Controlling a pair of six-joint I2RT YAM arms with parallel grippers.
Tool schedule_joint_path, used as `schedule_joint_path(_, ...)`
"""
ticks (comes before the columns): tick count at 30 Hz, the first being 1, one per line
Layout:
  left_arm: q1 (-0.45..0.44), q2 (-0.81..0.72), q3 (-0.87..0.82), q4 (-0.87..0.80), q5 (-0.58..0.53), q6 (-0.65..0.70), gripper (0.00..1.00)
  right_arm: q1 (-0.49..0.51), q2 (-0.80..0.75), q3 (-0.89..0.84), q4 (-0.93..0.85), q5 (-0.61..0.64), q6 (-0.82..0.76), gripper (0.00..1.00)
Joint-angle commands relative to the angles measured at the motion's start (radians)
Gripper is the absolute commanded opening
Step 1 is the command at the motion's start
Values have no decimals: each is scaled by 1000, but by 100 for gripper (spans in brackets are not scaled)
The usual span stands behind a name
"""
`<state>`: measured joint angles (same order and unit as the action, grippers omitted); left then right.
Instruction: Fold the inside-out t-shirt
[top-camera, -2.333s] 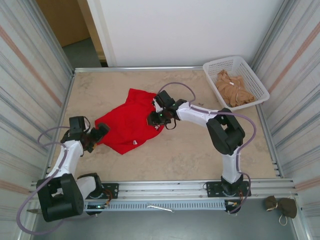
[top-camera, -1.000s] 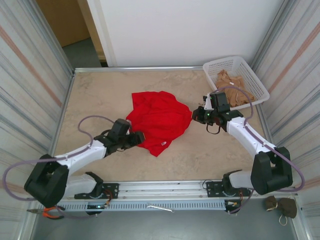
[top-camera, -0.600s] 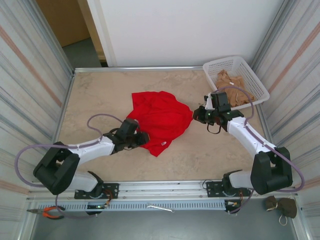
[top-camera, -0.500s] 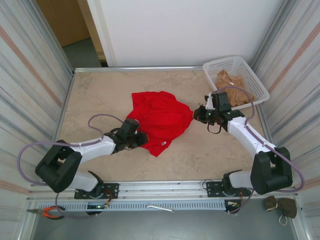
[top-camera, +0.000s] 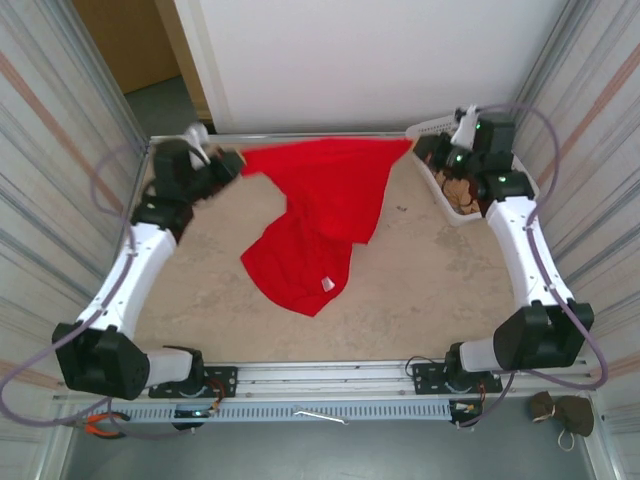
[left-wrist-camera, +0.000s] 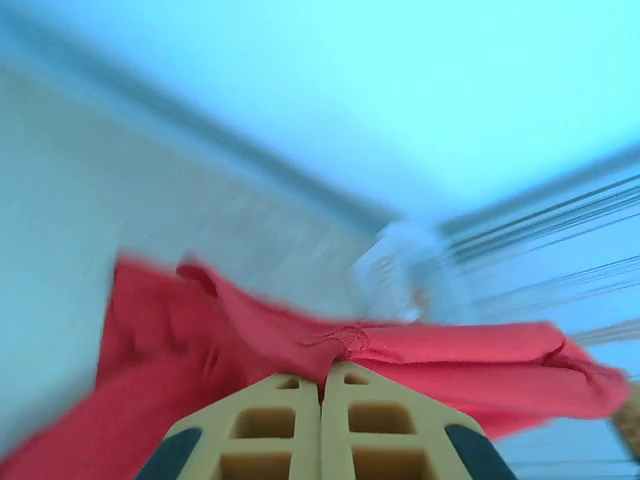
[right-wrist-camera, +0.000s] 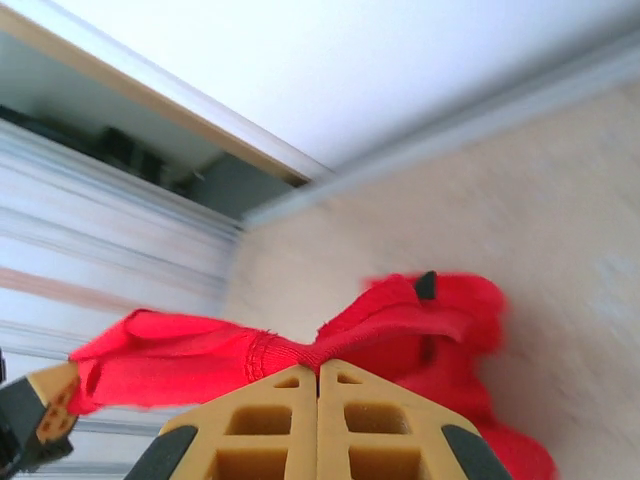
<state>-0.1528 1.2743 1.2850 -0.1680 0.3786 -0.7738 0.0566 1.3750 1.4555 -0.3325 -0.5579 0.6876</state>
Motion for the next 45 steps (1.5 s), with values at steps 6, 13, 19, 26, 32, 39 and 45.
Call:
schedule_joint_path(6,53,-7,273,-76,162,29,0,-4,-160,107,21,18,82,0)
schedule_joint_path(13,92,-18,271,-56,177,10,0,0,-219,4,21,0,90,0)
schedule_joint_path(19,105,-35,310,-50,153,13,0,125,-257,-113,53,21,98,0)
schedule_joint_path(26,126,-13,339,-87,154,26,0,186,-248,-193,34,98,54,0)
schedule_joint_path(32,141,-46,212,-76,147,29,0,187,-219,-298,77,119,52,0)
schedule_joint_path(39,134,-50,199,-20,180,-12,0,235,-215,-386,117,141,50,0)
schedule_joint_path(45,-74,-100,134,-10,169,38,0,154,-230,-389,43,192,-12,0)
